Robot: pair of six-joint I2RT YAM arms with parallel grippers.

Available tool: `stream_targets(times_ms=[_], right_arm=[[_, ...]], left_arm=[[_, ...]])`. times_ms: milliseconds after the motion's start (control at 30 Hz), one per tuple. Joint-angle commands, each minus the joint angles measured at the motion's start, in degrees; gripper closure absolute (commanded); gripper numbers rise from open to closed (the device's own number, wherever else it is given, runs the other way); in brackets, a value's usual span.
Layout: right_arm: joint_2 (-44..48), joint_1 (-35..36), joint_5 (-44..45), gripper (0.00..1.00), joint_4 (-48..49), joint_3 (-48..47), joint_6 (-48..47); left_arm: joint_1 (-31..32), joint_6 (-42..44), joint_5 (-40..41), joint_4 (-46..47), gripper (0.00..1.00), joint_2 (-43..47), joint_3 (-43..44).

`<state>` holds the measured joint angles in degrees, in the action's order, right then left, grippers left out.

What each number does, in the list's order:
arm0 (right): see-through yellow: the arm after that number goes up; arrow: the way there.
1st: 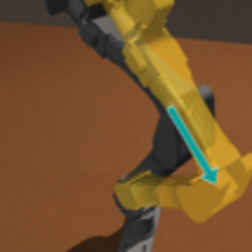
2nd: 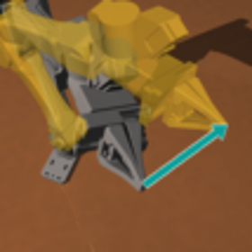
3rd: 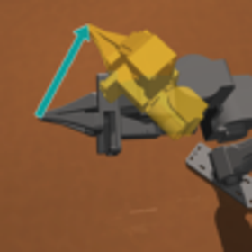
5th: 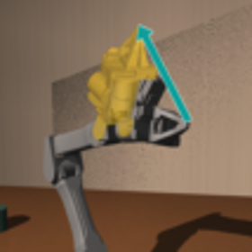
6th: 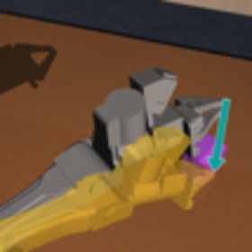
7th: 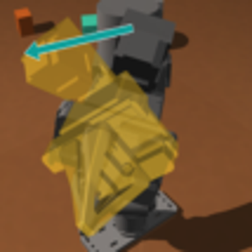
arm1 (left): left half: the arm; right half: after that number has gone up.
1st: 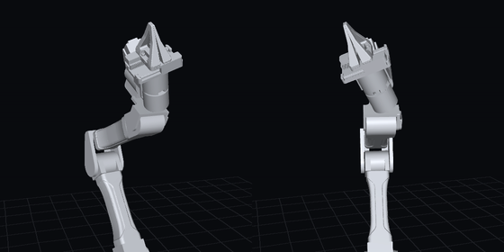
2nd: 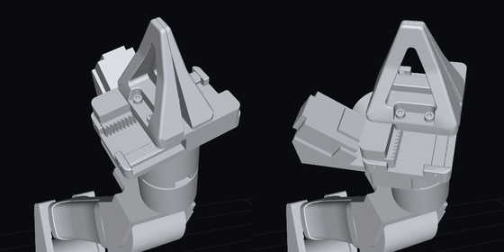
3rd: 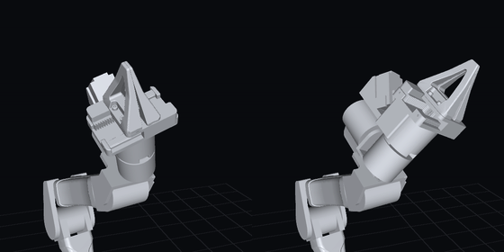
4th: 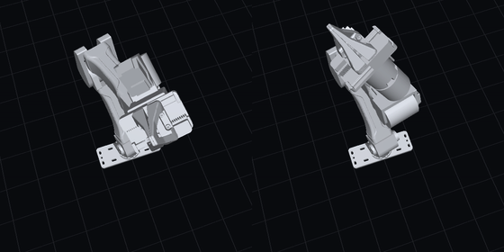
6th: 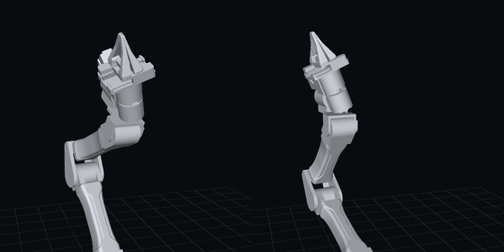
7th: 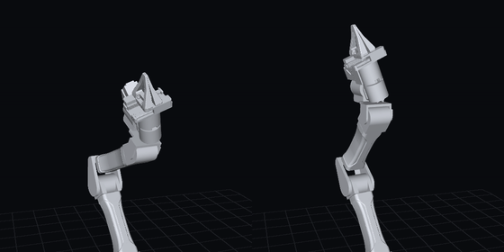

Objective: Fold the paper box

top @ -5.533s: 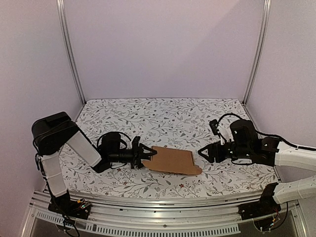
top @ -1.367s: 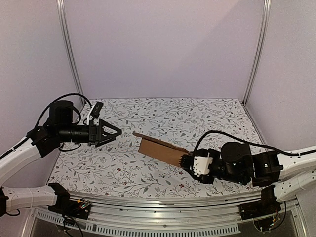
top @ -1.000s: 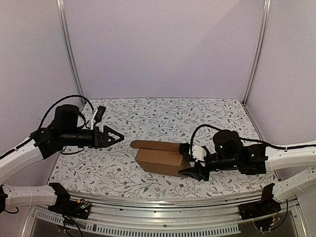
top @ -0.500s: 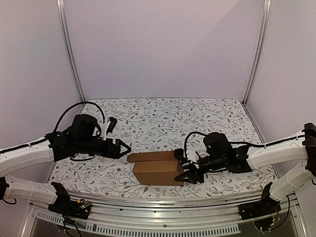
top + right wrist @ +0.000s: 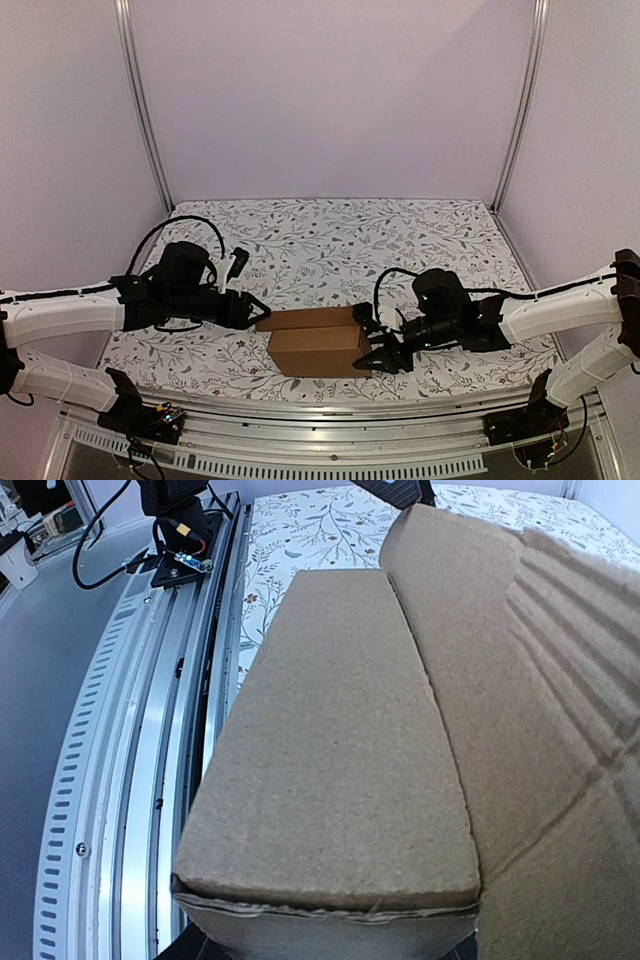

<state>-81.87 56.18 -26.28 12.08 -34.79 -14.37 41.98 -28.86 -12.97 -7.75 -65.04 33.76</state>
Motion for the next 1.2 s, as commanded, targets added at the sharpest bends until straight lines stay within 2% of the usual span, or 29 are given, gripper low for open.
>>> stream_targets(times_ms=[0, 233, 500, 667, 933, 1167], right_arm=[[-0.56, -0.37, -0.11, 0.8, 2.07, 0.59, -0.64], [-0.93, -0.33, 0.35, 0.8, 3.1, 0.51, -0.35], [-0.18, -0.29, 0.27, 0.81, 3.13, 0.68, -0.07], [0.12, -0.29, 0.64, 0.82, 3.14, 0.82, 0.18], [0.83, 0.64, 3.5, 0.82, 4.67, 1.92, -0.53], [0.19, 3.96, 10.87, 0.83, 11.15, 4.65, -0.93]], left_arm=[[0.74, 0.74, -2.14, 2.05, 0.43, -0.37, -1.04], [0.74, 0.38, -4.83, 3.83, 0.53, -0.51, -2.46], [0.74, 1.02, -4.94, 2.82, 0.59, -1.41, -2.75], [0.74, 1.0, -5.14, 3.06, 0.78, -2.35, -2.31], [0.76, 0.27, -4.51, 1.58, 0.99, -2.77, -0.53], [1.19, -2.66, -5.48, 1.86, 1.0, -3.73, 1.14]])
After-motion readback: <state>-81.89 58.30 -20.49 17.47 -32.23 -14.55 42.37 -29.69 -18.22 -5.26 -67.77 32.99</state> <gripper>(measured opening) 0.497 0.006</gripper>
